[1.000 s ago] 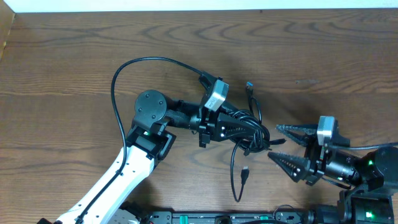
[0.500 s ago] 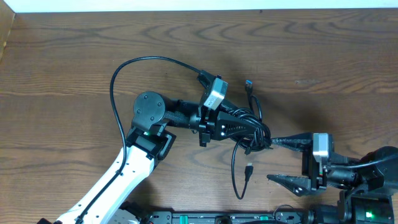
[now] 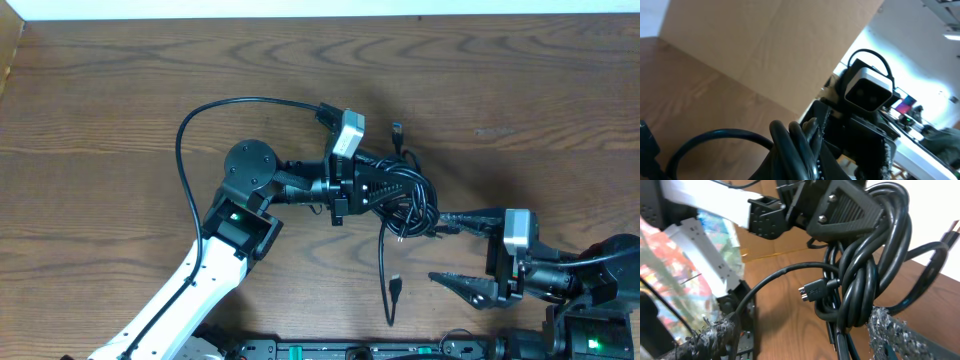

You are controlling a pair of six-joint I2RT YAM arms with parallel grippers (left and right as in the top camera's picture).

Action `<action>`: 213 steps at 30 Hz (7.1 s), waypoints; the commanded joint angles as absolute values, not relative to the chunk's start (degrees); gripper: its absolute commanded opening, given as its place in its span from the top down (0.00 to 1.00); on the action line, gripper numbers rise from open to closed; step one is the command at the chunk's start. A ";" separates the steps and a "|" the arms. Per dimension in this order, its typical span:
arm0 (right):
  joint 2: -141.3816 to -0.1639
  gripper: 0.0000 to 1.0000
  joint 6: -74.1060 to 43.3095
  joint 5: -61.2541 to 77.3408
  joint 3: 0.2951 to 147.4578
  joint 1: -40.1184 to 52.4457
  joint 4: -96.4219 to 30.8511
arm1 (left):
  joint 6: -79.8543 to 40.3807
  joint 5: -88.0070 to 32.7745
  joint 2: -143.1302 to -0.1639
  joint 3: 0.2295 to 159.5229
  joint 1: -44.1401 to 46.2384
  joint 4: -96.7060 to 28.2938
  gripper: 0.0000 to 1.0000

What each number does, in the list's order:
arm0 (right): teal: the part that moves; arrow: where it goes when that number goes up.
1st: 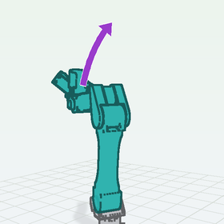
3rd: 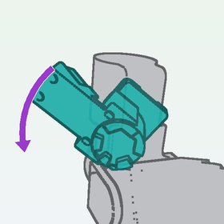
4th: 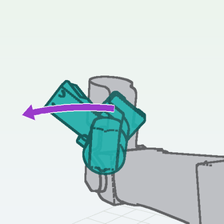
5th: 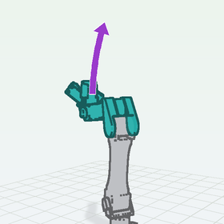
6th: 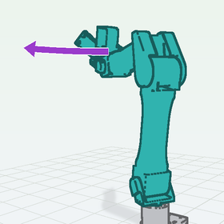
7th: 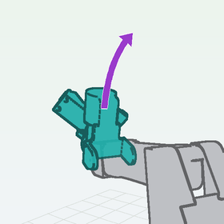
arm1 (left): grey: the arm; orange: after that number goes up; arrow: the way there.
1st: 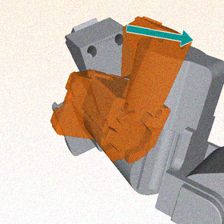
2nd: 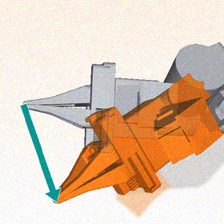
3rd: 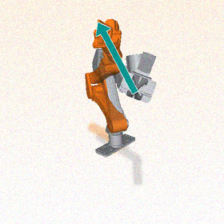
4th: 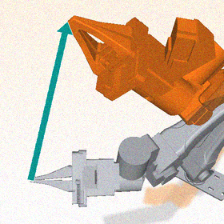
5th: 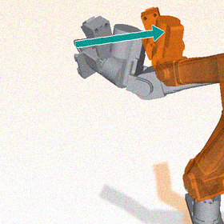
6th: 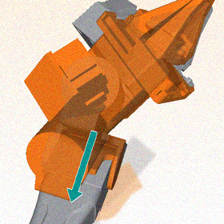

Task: Untangle cables

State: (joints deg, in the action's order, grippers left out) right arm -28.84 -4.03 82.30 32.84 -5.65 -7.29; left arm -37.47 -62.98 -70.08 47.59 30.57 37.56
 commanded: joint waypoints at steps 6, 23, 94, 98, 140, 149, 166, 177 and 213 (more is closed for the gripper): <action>-28.14 0.24 -3.14 82.87 33.26 -5.26 -6.94 | -22.98 -52.75 -64.20 48.56 29.91 28.95 0.93; -28.14 0.24 -1.15 83.11 33.26 -5.19 -5.96 | -15.53 -47.92 -60.60 48.56 33.82 22.48 0.92; -28.14 0.22 0.71 84.47 33.26 -5.19 -5.69 | -13.28 -45.15 -60.45 48.56 30.20 27.92 0.93; -28.14 0.22 0.71 79.53 33.26 -5.19 -5.74 | -10.15 -41.15 -60.49 48.56 34.20 27.94 0.93; -28.14 0.66 -0.36 57.10 33.26 -5.19 -7.49 | -4.75 -15.75 -60.55 48.56 57.28 29.63 0.93; -28.14 0.66 -0.40 57.14 33.26 -5.19 -7.53 | -4.75 -4.32 -61.04 48.56 61.67 30.55 0.93; -28.14 0.56 -1.23 57.10 33.26 -5.19 -7.53 | -5.43 13.15 -65.23 48.56 64.40 30.83 0.92; -28.14 0.57 -1.15 57.10 33.26 -5.19 -7.53 | -15.00 12.53 -65.23 48.58 64.49 32.73 0.93; -28.12 0.99 -5.52 59.37 33.28 -5.21 -3.25 | -18.26 21.37 -65.25 48.56 64.47 31.70 0.93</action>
State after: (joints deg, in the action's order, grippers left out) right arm -28.38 -3.07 57.39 32.84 -5.39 -4.05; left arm -22.17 15.53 -65.91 47.59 64.34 31.55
